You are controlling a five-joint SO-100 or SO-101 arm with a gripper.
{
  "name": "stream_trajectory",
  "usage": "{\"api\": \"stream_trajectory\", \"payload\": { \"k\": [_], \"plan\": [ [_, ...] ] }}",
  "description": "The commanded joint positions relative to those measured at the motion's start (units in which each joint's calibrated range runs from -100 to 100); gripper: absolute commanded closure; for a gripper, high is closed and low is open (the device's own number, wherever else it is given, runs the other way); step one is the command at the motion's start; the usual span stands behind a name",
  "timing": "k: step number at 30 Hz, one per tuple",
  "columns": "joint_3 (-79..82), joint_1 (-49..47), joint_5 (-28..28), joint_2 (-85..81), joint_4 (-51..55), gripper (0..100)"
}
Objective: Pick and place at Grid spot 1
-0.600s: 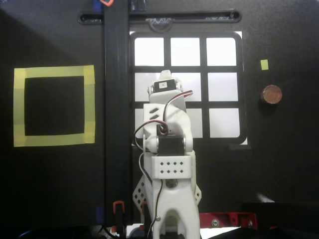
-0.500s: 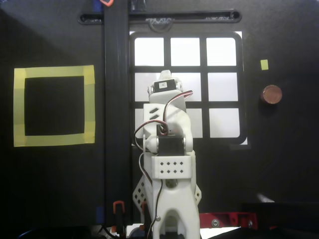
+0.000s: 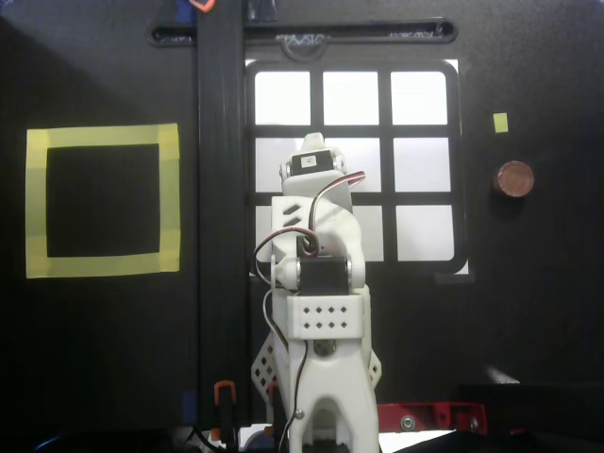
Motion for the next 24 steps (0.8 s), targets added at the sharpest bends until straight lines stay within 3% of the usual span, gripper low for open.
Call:
{"api": "stream_trajectory", "payload": {
  "k": [1, 24],
  "plan": [
    [0.18, 0.09, -0.10, -0.09, 0.03, 100],
    [-0.18, 0.59, -2.44, 0.00, -1.14, 100]
  ]
}}
